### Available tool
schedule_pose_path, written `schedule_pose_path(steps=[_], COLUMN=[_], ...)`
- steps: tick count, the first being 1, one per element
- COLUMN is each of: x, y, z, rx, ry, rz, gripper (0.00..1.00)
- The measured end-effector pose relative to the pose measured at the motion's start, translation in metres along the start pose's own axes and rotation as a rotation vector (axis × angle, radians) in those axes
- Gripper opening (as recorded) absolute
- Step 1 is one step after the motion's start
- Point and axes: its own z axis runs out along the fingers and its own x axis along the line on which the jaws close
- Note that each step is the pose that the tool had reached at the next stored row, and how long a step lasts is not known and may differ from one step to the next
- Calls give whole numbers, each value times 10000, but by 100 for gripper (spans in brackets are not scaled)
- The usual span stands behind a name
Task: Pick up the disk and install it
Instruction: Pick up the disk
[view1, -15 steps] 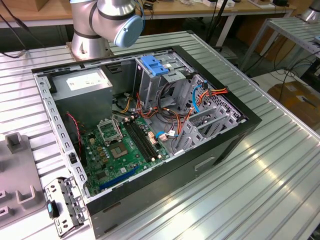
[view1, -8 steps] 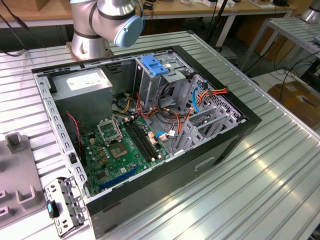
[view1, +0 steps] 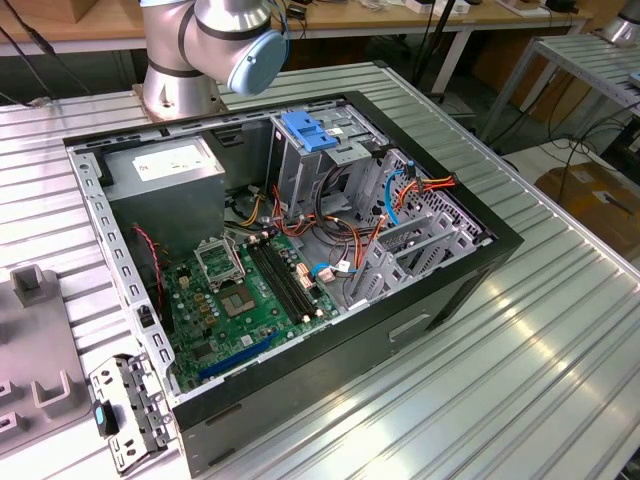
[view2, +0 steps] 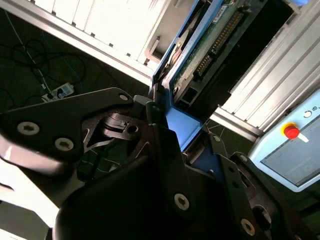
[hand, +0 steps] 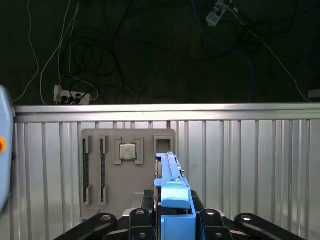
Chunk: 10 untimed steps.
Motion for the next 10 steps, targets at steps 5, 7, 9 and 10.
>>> schedule_pose_path(steps=[5,7,9,10], x=[1,1,1,1], y=[-1,-2,-2,-2], z=[-78,-104,-131,-148], rx=[-12,-15,-18,-21], ry=[0,0,0,0], rz=[-2,-2,-1,-1], gripper=[37,37,37,37])
